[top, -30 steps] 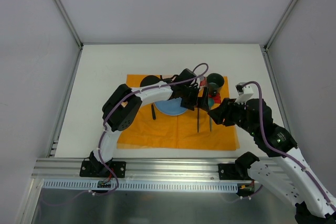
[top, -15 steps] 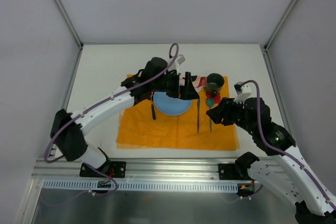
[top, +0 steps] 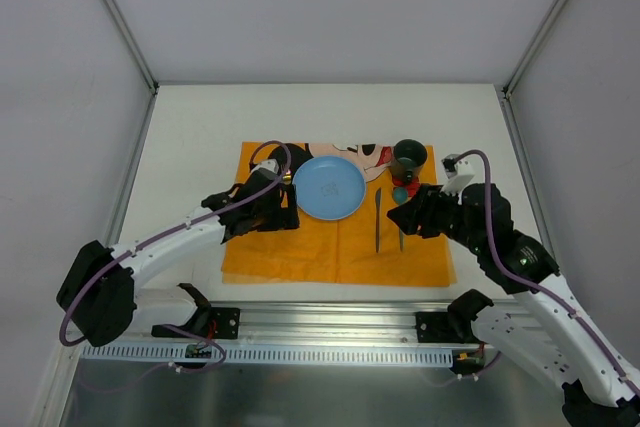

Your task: Set the dinner table for one person

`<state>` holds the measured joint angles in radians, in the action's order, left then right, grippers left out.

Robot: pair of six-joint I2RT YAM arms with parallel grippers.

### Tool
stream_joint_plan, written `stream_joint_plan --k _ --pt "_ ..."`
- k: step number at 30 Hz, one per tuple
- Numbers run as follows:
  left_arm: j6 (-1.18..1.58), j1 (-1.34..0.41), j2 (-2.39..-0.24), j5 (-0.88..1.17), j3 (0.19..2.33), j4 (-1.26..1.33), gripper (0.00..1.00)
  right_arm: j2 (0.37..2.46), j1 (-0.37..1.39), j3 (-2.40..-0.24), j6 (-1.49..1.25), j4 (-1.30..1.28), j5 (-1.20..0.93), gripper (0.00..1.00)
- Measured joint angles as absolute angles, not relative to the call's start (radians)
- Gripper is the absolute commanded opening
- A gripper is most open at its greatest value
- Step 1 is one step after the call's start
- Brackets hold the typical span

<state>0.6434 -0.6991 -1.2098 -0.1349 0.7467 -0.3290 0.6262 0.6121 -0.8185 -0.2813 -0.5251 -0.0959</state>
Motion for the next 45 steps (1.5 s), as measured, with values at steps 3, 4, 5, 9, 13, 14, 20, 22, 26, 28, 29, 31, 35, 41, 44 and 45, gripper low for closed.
stream_joint_plan --k 3,4,5,9,13,14,20,22,26,28,29,31,35,41,44,45 --pt "0.653 -0.699 -1.251 -0.194 0.744 -0.331 0.87 0.626 0.618 -0.81 -0.287 -0.515 -0.098 0.52" --pt "0.657 -0.699 -1.266 -0.208 0.744 -0.327 0.87 0.626 0.619 -0.806 -0.288 -0.513 -0.098 0.52" --pt "0.659 -0.699 -1.277 -0.22 0.744 -0.327 0.86 0.626 0.62 -0.803 -0.289 -0.513 -0.098 0.52" --pt "0.667 -0.699 -1.353 -0.253 0.765 -0.326 0.84 0.624 0.622 -0.801 -0.292 -0.513 -0.098 0.52" --pt "0.67 -0.699 -1.406 -0.263 0.791 -0.311 0.83 0.619 0.623 -0.794 -0.295 -0.51 -0.098 0.52" --pt "0.67 -0.699 -1.417 -0.266 0.797 -0.308 0.83 0.617 0.623 -0.79 -0.295 -0.51 -0.098 0.52" --pt "0.669 -0.699 -1.459 -0.274 0.835 -0.29 0.82 0.616 0.623 -0.783 -0.295 -0.509 -0.098 0.51" --pt "0.669 -0.699 -1.469 -0.274 0.846 -0.289 0.79 0.616 0.623 -0.779 -0.295 -0.508 -0.097 0.51" --pt "0.669 -0.699 -1.488 -0.278 0.865 -0.286 0.77 0.616 0.623 -0.772 -0.295 -0.506 -0.097 0.51" --pt "0.667 -0.699 -1.498 -0.286 0.875 -0.286 0.75 0.616 0.623 -0.771 -0.295 -0.506 -0.097 0.51" --pt "0.666 -0.699 -1.504 -0.293 0.88 -0.285 0.75 0.616 0.623 -0.771 -0.295 -0.506 -0.097 0.51" --pt "0.664 -0.699 -1.521 -0.3 0.888 -0.282 0.74 0.616 0.623 -0.77 -0.295 -0.506 -0.094 0.51" --pt "0.663 -0.699 -1.561 -0.307 0.892 -0.274 0.66 0.612 0.623 -0.77 -0.294 -0.506 -0.093 0.51" --pt "0.663 -0.699 -1.587 -0.318 0.892 -0.273 0.59 0.606 0.623 -0.77 -0.292 -0.506 -0.091 0.51" --pt "0.663 -0.699 -1.588 -0.324 0.892 -0.274 0.56 0.606 0.623 -0.768 -0.291 -0.506 -0.091 0.5" --pt "0.663 -0.699 -1.588 -0.324 0.892 -0.273 0.55 0.606 0.623 -0.767 -0.291 -0.506 -0.091 0.51"
